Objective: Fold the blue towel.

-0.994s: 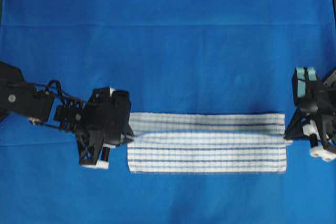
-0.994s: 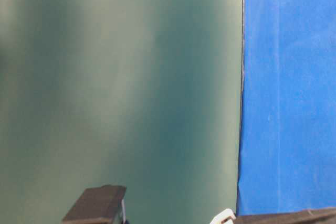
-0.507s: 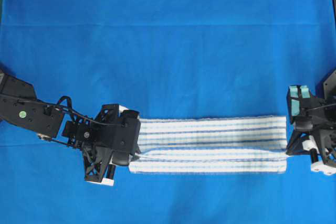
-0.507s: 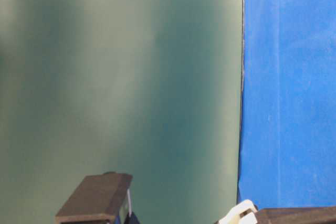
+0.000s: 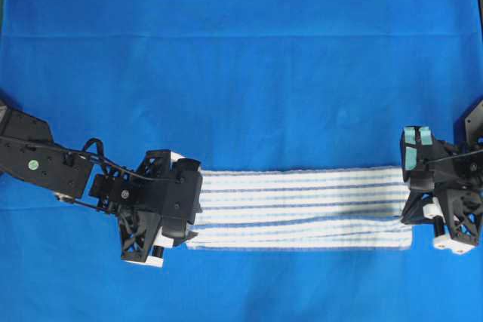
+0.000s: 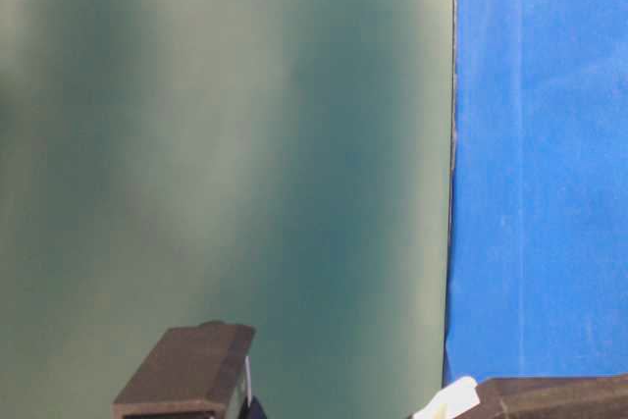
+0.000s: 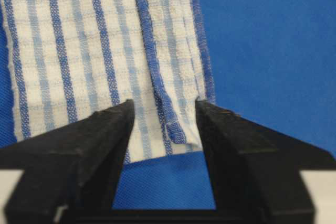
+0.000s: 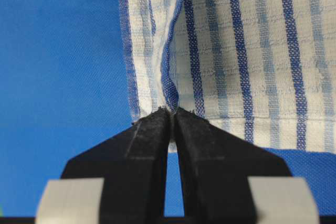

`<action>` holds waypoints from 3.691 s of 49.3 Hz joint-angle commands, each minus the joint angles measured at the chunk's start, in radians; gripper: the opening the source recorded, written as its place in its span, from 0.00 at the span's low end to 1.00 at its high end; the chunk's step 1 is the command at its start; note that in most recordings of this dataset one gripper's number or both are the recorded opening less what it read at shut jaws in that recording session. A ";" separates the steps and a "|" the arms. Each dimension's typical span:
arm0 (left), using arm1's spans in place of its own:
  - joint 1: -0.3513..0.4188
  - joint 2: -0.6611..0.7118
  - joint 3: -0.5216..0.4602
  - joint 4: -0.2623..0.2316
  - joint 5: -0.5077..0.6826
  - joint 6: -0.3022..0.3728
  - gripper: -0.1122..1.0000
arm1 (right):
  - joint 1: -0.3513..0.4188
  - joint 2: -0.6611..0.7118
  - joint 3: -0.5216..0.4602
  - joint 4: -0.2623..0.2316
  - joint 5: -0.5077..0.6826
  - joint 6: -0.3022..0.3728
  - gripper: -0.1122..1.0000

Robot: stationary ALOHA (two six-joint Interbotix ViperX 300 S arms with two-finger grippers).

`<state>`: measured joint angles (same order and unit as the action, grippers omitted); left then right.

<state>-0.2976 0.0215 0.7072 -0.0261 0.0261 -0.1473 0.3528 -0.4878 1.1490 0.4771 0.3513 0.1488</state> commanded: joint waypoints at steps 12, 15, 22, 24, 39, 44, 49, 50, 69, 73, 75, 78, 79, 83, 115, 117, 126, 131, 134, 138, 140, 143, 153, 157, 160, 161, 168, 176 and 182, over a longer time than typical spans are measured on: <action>0.032 -0.021 -0.020 0.000 0.044 0.008 0.75 | -0.014 -0.057 -0.026 -0.063 -0.003 0.005 0.72; 0.049 -0.023 -0.020 0.000 0.057 0.009 0.75 | -0.038 -0.078 -0.017 -0.081 0.003 0.005 0.68; 0.089 -0.025 -0.020 0.002 0.077 0.014 0.75 | -0.117 -0.115 -0.008 -0.137 0.044 0.005 0.68; 0.098 -0.025 -0.020 0.002 0.083 0.014 0.75 | -0.141 -0.120 -0.008 -0.155 0.058 0.005 0.68; 0.126 -0.028 -0.015 0.002 0.107 0.026 0.75 | -0.238 -0.094 -0.005 -0.235 0.100 0.005 0.68; 0.135 -0.023 -0.014 0.002 0.103 0.026 0.75 | -0.245 -0.075 0.000 -0.244 0.095 0.005 0.68; 0.149 -0.009 -0.011 0.003 0.092 0.028 0.75 | -0.261 -0.044 0.012 -0.250 0.075 0.005 0.68; 0.152 -0.005 -0.011 0.003 0.089 0.028 0.75 | -0.264 -0.037 0.017 -0.252 0.067 0.005 0.68; 0.186 0.097 0.034 0.003 -0.002 0.028 0.75 | -0.281 0.126 0.057 -0.261 -0.058 0.005 0.68; 0.186 0.103 0.038 0.003 -0.008 0.026 0.75 | -0.281 0.140 0.051 -0.259 -0.057 0.005 0.68; 0.186 0.104 0.041 0.003 -0.006 0.021 0.75 | -0.281 0.141 0.051 -0.259 -0.057 0.005 0.68; 0.184 0.104 0.043 0.003 -0.006 0.021 0.75 | -0.281 0.141 0.051 -0.259 -0.058 0.005 0.68; 0.186 0.104 0.043 0.003 -0.005 0.021 0.75 | -0.281 0.141 0.051 -0.259 -0.058 0.005 0.67; 0.186 0.104 0.043 0.003 0.006 0.015 0.73 | -0.281 0.141 0.051 -0.258 -0.055 0.005 0.66; 0.187 0.083 0.018 0.002 0.109 0.017 0.12 | -0.262 0.000 0.029 -0.256 0.029 0.003 0.11; 0.190 0.067 0.014 0.002 0.120 0.020 0.12 | -0.262 -0.023 0.023 -0.256 0.043 0.003 0.11; 0.206 -0.037 -0.006 0.003 0.166 0.023 0.12 | -0.262 -0.149 -0.021 -0.258 0.132 0.003 0.11; 0.206 -0.104 -0.015 0.003 0.186 0.028 0.12 | -0.262 -0.219 -0.051 -0.261 0.184 0.003 0.11; 0.206 -0.135 -0.018 0.002 0.192 0.028 0.12 | -0.262 -0.261 -0.067 -0.261 0.215 0.003 0.11; 0.206 -0.166 -0.018 0.002 0.195 0.026 0.12 | -0.262 -0.307 -0.092 -0.261 0.252 0.005 0.11; 0.206 -0.179 -0.018 0.002 0.196 0.026 0.12 | -0.262 -0.328 -0.103 -0.261 0.267 0.005 0.11; 0.206 -0.195 -0.018 0.002 0.196 0.023 0.12 | -0.262 -0.359 -0.126 -0.261 0.293 0.005 0.11; 0.206 -0.241 -0.017 0.002 0.199 0.023 0.12 | -0.264 -0.397 -0.153 -0.262 0.324 0.005 0.11; 0.204 -0.241 -0.018 0.003 0.199 0.020 0.12 | -0.267 -0.388 -0.150 -0.268 0.322 0.005 0.11; 0.199 -0.239 -0.018 0.003 0.195 0.018 0.12 | -0.273 -0.374 -0.150 -0.276 0.314 0.005 0.11; 0.198 -0.239 -0.020 0.002 0.192 0.017 0.12 | -0.276 -0.370 -0.149 -0.281 0.311 0.005 0.11; 0.173 -0.232 -0.028 0.002 0.167 0.012 0.12 | -0.311 -0.337 -0.149 -0.308 0.288 0.005 0.11; 0.129 -0.210 -0.051 0.003 0.126 0.012 0.12 | -0.403 -0.308 -0.150 -0.362 0.273 0.006 0.11; 0.098 -0.183 -0.086 0.002 0.097 0.012 0.12 | -0.512 -0.281 -0.163 -0.408 0.249 0.005 0.11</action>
<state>-0.1825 -0.1641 0.6627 -0.0230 0.1488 -0.1335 -0.1012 -0.7854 1.0170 0.0936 0.6213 0.1534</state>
